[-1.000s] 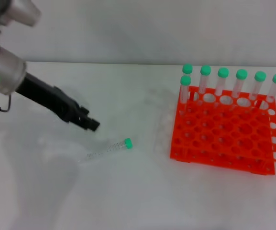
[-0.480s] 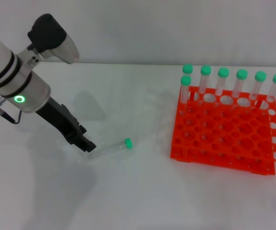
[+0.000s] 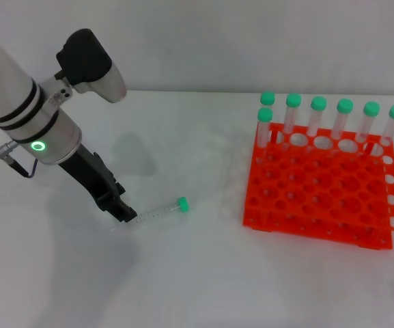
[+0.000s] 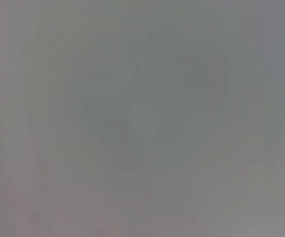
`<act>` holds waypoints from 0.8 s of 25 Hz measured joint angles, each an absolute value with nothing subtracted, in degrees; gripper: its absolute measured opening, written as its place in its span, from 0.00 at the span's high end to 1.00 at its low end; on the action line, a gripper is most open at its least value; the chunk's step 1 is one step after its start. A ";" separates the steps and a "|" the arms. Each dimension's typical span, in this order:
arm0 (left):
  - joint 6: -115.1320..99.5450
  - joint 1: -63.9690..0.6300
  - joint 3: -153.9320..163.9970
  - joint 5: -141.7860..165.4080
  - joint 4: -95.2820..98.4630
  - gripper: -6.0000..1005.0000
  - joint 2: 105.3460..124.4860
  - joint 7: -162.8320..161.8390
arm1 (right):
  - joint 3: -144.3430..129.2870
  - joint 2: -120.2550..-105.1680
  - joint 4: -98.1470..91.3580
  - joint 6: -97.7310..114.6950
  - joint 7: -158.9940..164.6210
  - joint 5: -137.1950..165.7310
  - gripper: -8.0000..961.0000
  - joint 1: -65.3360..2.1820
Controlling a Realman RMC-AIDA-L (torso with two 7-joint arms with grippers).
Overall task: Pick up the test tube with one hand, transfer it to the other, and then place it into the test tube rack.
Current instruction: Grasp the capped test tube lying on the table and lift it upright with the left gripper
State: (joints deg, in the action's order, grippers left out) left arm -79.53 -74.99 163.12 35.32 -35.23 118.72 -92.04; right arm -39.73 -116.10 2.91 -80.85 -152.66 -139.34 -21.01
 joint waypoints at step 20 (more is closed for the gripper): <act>-73.46 -74.74 163.03 37.87 -28.50 0.41 118.96 -93.71 | -39.55 -115.83 2.54 -80.68 -152.66 -139.71 0.15 -20.85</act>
State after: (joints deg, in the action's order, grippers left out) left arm -73.46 -74.74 163.03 37.87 -28.50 118.96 -93.71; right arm -39.55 -115.83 2.54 -80.68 -152.66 -139.71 -20.85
